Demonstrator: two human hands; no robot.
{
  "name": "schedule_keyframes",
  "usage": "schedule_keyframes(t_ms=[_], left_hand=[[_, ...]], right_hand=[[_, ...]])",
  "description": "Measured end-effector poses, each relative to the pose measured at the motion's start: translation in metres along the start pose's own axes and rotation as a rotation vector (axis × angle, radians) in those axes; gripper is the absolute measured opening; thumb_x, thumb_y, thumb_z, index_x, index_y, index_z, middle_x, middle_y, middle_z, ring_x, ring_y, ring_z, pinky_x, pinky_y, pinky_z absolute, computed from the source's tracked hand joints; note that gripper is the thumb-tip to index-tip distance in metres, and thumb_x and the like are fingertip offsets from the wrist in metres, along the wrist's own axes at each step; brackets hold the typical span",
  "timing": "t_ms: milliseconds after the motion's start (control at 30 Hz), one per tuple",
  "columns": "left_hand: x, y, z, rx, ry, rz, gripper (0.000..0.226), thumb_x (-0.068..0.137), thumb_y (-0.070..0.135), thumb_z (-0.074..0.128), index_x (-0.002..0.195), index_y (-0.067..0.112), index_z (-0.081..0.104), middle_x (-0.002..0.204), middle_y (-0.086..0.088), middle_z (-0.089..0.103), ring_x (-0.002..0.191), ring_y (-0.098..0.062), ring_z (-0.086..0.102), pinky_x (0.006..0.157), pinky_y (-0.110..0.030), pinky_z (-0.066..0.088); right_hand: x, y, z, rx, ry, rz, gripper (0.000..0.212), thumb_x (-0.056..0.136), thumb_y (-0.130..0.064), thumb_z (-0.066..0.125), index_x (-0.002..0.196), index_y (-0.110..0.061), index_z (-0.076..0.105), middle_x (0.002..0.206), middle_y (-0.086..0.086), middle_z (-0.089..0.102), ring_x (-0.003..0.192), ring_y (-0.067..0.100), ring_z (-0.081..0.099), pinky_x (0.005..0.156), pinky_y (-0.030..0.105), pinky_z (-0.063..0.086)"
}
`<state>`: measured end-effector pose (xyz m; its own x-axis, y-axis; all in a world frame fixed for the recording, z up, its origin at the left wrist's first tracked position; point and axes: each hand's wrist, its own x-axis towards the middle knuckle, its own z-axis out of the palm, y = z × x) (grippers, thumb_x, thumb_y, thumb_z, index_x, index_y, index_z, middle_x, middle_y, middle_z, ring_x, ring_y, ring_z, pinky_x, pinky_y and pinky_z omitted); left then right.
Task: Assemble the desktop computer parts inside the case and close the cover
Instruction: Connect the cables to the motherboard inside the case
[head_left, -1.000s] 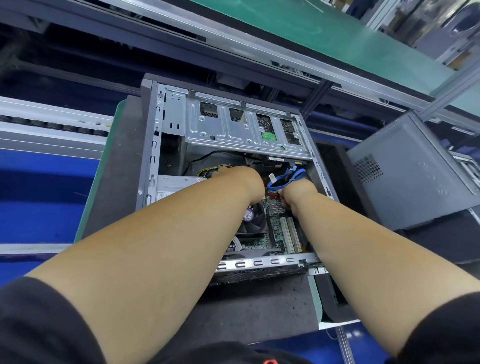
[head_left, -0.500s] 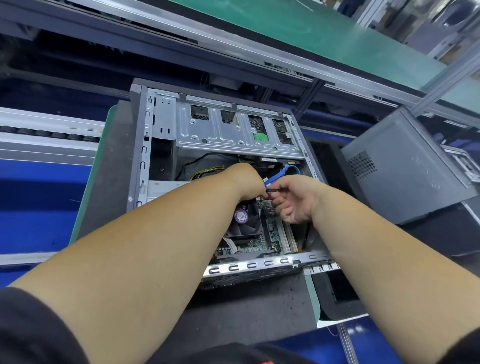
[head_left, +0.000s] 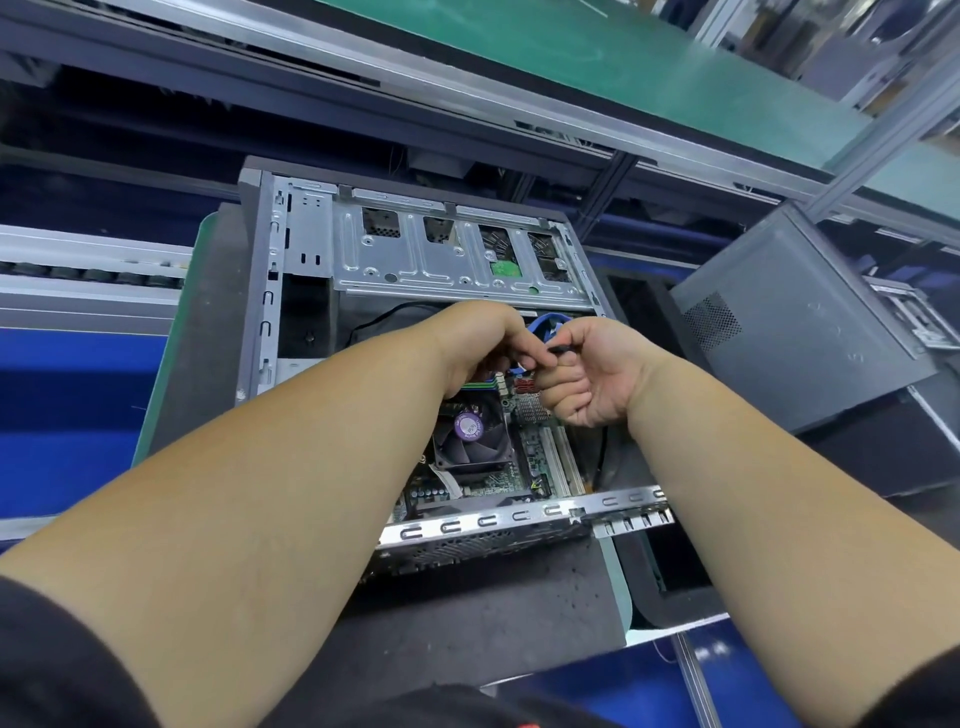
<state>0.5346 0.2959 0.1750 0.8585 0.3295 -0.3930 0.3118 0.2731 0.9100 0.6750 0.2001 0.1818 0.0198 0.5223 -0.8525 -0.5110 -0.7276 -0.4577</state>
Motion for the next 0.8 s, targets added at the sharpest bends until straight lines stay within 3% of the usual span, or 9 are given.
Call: schedule_keyframes(t_ms=[167,233,333,467,567,667,800], left_hand=[[-0.001,-0.001,0.001,0.001,0.0,-0.001,0.039,0.035,0.018,0.064,0.07,0.003,0.075,0.068,-0.004,0.063,0.082,-0.023,0.042,0.069,-0.028,0.032],[0.0,-0.003,-0.001,0.016,-0.019,0.016,0.029,0.046,0.017,0.06,0.067,0.009,0.077,0.067,0.0,0.064,0.074,-0.017,0.042,0.068,-0.026,0.032],[0.002,-0.005,-0.003,0.023,-0.05,0.036,0.032,0.064,0.01,0.047,0.068,0.014,0.079,0.064,0.007,0.066,0.066,-0.012,0.04,0.071,-0.027,0.033],[0.002,-0.004,-0.001,0.023,-0.026,0.055,0.012,0.057,0.026,0.07,0.059,0.014,0.073,0.063,0.005,0.063,0.063,-0.012,0.041,0.064,-0.026,0.032],[0.007,-0.006,0.0,0.144,0.057,0.126,0.037,0.083,0.04,0.066,0.051,0.022,0.069,0.065,0.006,0.068,0.069,-0.012,0.05,0.073,-0.029,0.039],[0.008,-0.009,-0.001,0.348,0.146,0.186,0.037,0.076,0.05,0.075,0.058,0.019,0.067,0.065,0.003,0.059,0.065,-0.012,0.048,0.065,-0.03,0.038],[0.008,-0.011,0.001,0.484,0.207,0.224,0.032,0.084,0.041,0.072,0.075,0.009,0.07,0.067,0.0,0.055,0.064,-0.014,0.046,0.061,-0.028,0.037]], right_hand=[[0.002,0.003,-0.003,-0.004,-0.018,-0.021,0.043,0.07,-0.021,0.046,0.097,-0.036,0.015,0.043,-0.005,0.027,0.046,0.007,0.011,0.041,0.017,0.012],[0.002,0.004,-0.005,0.004,-0.042,-0.029,0.033,0.071,-0.021,0.045,0.086,-0.036,0.021,0.043,-0.005,0.027,0.046,0.007,0.012,0.041,0.017,0.012],[-0.003,0.005,-0.006,-0.001,-0.076,-0.046,0.013,0.07,-0.021,0.045,0.075,-0.022,0.033,0.047,-0.007,0.02,0.046,0.007,0.012,0.042,0.018,0.012],[-0.007,0.003,-0.005,-0.007,-0.087,-0.049,0.005,0.073,-0.021,0.045,0.075,-0.018,0.042,0.05,-0.008,0.019,0.046,0.006,0.012,0.04,0.017,0.014],[-0.007,0.003,-0.001,-0.034,-0.027,-0.03,0.016,0.078,-0.022,0.05,0.064,-0.017,0.044,0.047,-0.006,0.027,0.047,0.006,0.014,0.037,0.017,0.018],[-0.007,0.003,0.005,-0.042,0.053,-0.033,0.025,0.077,-0.022,0.054,0.054,-0.015,0.048,0.049,-0.006,0.029,0.042,0.006,0.021,0.036,0.016,0.021],[-0.007,0.003,0.004,-0.001,0.126,-0.052,0.041,0.091,-0.033,0.055,0.055,-0.017,0.045,0.052,-0.005,0.034,0.041,0.007,0.029,0.038,0.015,0.025]])
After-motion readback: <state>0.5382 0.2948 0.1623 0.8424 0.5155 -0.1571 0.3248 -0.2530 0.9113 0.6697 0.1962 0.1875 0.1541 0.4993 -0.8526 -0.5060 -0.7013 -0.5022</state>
